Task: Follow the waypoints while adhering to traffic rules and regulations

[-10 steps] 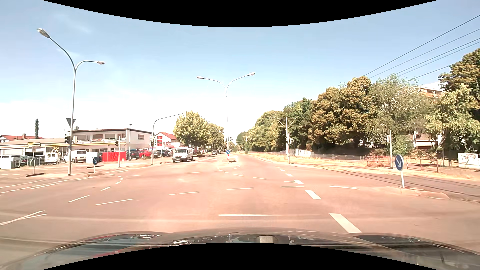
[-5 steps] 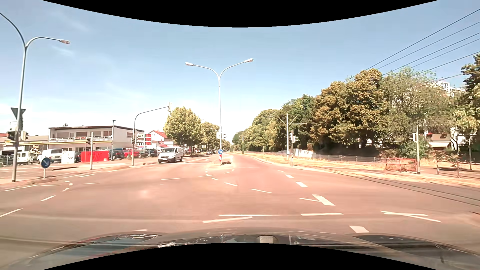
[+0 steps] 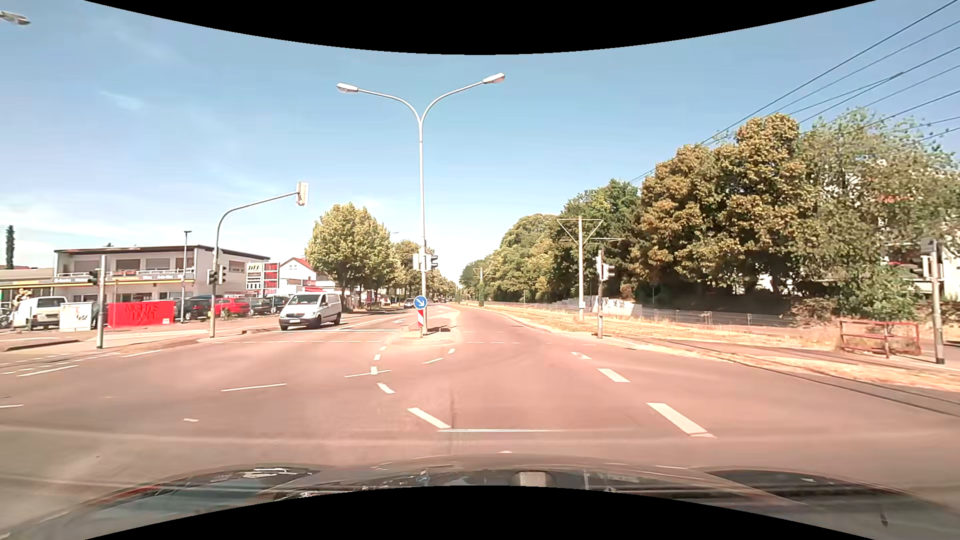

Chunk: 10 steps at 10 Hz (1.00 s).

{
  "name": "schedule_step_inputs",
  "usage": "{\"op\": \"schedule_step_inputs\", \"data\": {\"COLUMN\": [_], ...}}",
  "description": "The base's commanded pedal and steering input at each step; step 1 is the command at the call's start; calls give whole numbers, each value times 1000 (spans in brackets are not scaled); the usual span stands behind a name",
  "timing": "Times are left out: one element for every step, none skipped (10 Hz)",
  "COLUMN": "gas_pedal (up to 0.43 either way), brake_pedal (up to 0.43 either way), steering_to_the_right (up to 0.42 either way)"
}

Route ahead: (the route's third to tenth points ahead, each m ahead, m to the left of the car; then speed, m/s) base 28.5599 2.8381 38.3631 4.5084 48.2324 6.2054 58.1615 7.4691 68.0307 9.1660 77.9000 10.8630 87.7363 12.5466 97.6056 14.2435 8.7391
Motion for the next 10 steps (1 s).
{"op": "schedule_step_inputs", "data": {"gas_pedal": [240, 240, 240, 240, 240, 240, 228, 220, 209, 209], "brake_pedal": [0, 0, 0, 0, 0, 0, 0, 0, 0, 0], "steering_to_the_right": [6, 6, 6, 4, 4, 4, 1, 0, 0, -2]}}
